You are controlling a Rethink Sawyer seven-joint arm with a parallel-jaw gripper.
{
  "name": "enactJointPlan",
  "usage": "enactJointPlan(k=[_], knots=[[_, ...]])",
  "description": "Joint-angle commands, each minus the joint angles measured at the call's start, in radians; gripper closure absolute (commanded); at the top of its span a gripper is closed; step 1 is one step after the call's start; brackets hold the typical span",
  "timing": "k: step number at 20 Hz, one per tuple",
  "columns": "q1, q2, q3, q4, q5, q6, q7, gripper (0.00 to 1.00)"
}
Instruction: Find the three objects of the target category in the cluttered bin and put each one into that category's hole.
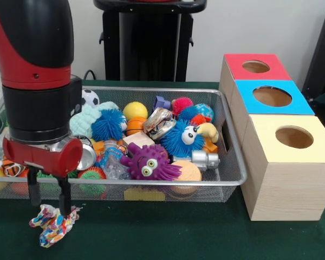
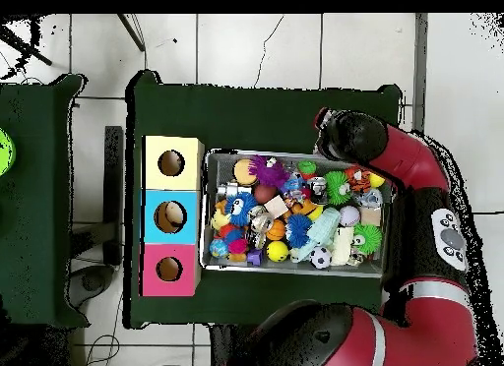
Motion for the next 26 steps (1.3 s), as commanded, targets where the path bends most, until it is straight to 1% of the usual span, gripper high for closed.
enactJointPlan(k=[1, 3, 5, 6, 7, 9, 11, 12, 13, 15, 17, 18, 20, 23, 26], knots=[[-0.001, 0.032, 0.096, -0.057, -0.007, 0.192, -0.053, 0.0], [0.005, 0.034, 0.111, -0.091, -0.025, 0.272, -0.121, 0.0], [0.019, 0.004, 0.116, -0.089, -0.055, 0.274, -0.176, 0.0], [0.022, -0.021, 0.126, -0.078, -0.08, 0.225, -0.216, 0.0], [0.029, -0.023, 0.129, -0.107, -0.096, 0.274, -0.258, 0.0], [0.038, 0.002, 0.14, -0.183, -0.108, 0.469, -0.308, 0.0], [0.04, 0.034, 0.15, -0.239, -0.107, 0.648, -0.31, 0.0], [0.04, 0.05, 0.16, -0.261, -0.109, 0.703, -0.316, 0.0], [0.037, 0.062, 0.17, -0.271, -0.11, 0.73, -0.322, 0.0], [0.03, 0.069, 0.185, -0.265, -0.116, 0.727, -0.339, 0.0], [0.022, 0.081, 0.198, -0.264, -0.122, 0.698, -0.343, 0.0], [0.021, 0.101, 0.205, -0.29, -0.127, 0.698, -0.34, 0.0], [0.019, 0.128, 0.216, -0.316, -0.137, 0.671, -0.336, 0.0], [0.022, 0.151, 0.223, -0.347, -0.152, 0.627, -0.321, 0.0], [0.024, 0.177, 0.227, -0.429, -0.17, 0.689, -0.328, 0.0]])
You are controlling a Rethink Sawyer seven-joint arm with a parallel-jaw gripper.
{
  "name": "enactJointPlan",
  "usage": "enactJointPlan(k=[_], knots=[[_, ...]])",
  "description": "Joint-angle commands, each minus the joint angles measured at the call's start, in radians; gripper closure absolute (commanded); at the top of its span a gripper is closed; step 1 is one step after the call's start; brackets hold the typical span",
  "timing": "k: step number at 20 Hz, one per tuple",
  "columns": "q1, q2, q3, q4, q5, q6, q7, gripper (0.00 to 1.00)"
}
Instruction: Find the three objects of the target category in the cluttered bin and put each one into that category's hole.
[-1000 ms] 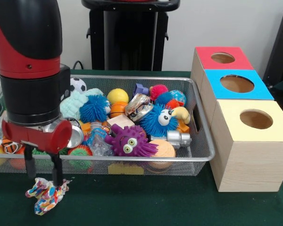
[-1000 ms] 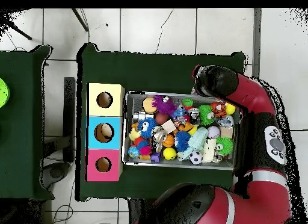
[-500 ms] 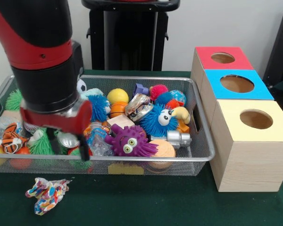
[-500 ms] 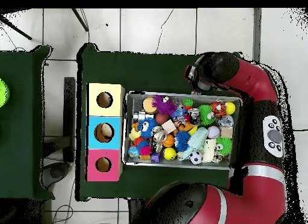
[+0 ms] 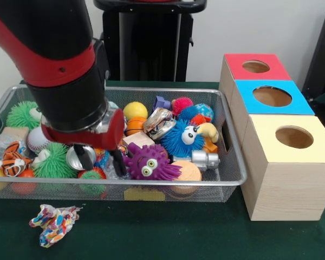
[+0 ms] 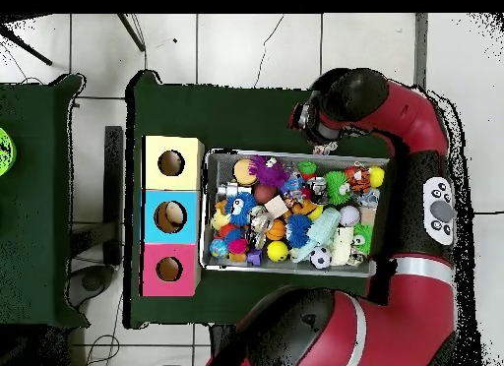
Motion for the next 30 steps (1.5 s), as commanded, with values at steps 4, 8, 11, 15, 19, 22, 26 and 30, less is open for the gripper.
enactJointPlan(k=[4, 8, 11, 15, 19, 22, 26, 30], knots=[[-0.034, 0.062, 0.118, -0.097, -0.071, -0.009, -0.289, 0.0], [-0.058, -0.009, 0.146, -0.062, -0.075, -0.166, -0.329, 0.0], [-0.06, -0.017, 0.146, -0.063, -0.079, -0.134, -0.325, 0.0], [-0.063, -0.021, 0.142, -0.011, -0.086, -0.14, -0.312, 0.0], [-0.09, -0.083, 0.16, 0.128, -0.092, -0.263, -0.367, 0.0], [-0.085, -0.108, 0.193, 0.08, -0.136, -0.152, -0.577, 0.0], [-0.084, -0.133, 0.241, 0.081, -0.16, -0.052, -0.743, 0.0], [-0.09, -0.13, 0.257, 0.093, -0.162, -0.044, -0.778, 0.0]])
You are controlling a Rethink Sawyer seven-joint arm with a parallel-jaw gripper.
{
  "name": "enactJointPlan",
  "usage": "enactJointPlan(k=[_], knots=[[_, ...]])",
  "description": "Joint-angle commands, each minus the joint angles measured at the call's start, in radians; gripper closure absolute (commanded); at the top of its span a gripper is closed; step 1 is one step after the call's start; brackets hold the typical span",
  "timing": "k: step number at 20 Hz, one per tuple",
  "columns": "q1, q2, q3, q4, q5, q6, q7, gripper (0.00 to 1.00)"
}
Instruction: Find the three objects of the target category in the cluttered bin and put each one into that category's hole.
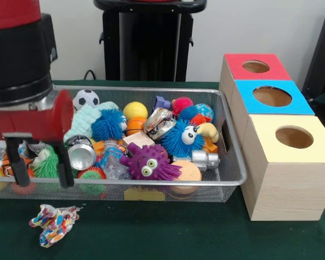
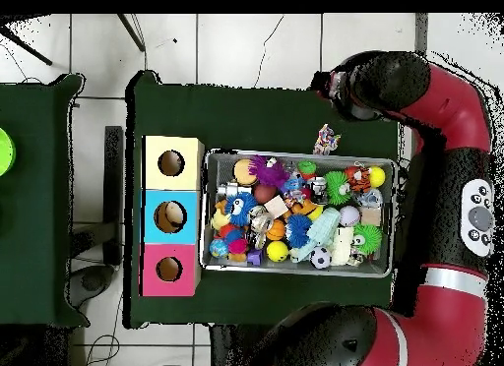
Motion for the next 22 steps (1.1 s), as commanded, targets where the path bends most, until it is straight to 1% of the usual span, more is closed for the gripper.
enactJointPlan(k=[1, 4, 7, 9, 11, 12, 13, 14, 17, 18, 19, 22], knots=[[-0.014, -0.045, 0.131, 0.138, -0.063, 0.101, -0.549, 0.0], [-0.014, -0.044, 0.13, 0.154, -0.056, 0.072, -0.558, 0.0], [-0.012, -0.033, 0.126, 0.149, -0.046, 0.062, -0.548, 0.0], [-0.009, -0.021, 0.12, 0.14, -0.037, 0.061, -0.522, 0.0], [-0.01, -0.018, 0.111, 0.147, -0.031, 0.033, -0.486, 0.0], [-0.006, -0.01, 0.106, 0.135, -0.032, 0.04, -0.472, 0.0], [-0.001, 0.008, 0.1, 0.109, -0.035, 0.057, -0.455, 0.0], [0.007, 0.035, 0.092, 0.067, -0.042, 0.108, -0.443, 0.0], [0.035, 0.112, 0.066, -0.076, -0.074, 0.318, -0.422, 0.0], [0.04, 0.122, 0.061, -0.1, -0.081, 0.359, -0.419, 0.0], [0.04, 0.127, 0.06, -0.107, -0.081, 0.375, -0.417, 0.0], [0.037, 0.13, 0.058, -0.099, -0.074, 0.339, -0.395, 0.0]])
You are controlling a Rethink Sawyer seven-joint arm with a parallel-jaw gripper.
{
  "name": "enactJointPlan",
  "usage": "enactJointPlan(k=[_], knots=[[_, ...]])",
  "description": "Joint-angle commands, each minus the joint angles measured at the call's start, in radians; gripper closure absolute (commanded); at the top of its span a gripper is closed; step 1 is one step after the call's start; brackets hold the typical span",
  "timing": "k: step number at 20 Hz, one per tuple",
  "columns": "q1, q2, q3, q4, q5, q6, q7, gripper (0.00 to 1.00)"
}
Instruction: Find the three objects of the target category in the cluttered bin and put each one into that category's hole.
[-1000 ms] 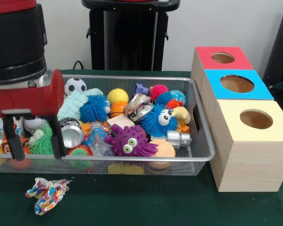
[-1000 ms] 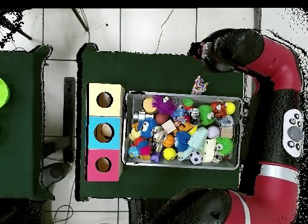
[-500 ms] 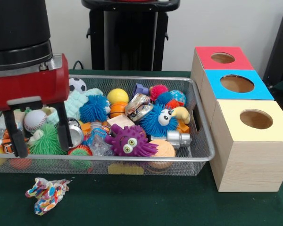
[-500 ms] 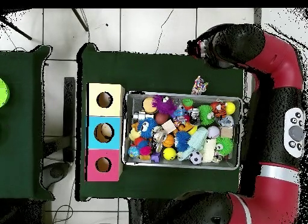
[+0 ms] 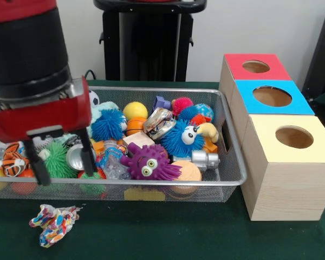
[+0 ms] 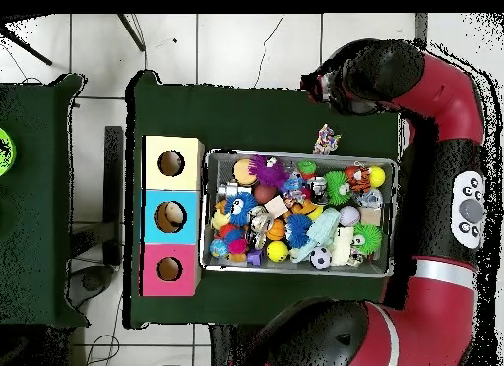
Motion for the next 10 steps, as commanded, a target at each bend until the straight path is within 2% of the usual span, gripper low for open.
enactJointPlan(k=[1, 5, 10], knots=[[0.02, 0.098, 0.012, -0.031, -0.06, 0.189, -0.098, 0.0], [0.015, 0.086, -0.005, 0.009, -0.056, 0.103, -0.036, 0.0], [0.016, 0.095, -0.012, -0.003, -0.056, 0.092, -0.015, 0.0]])
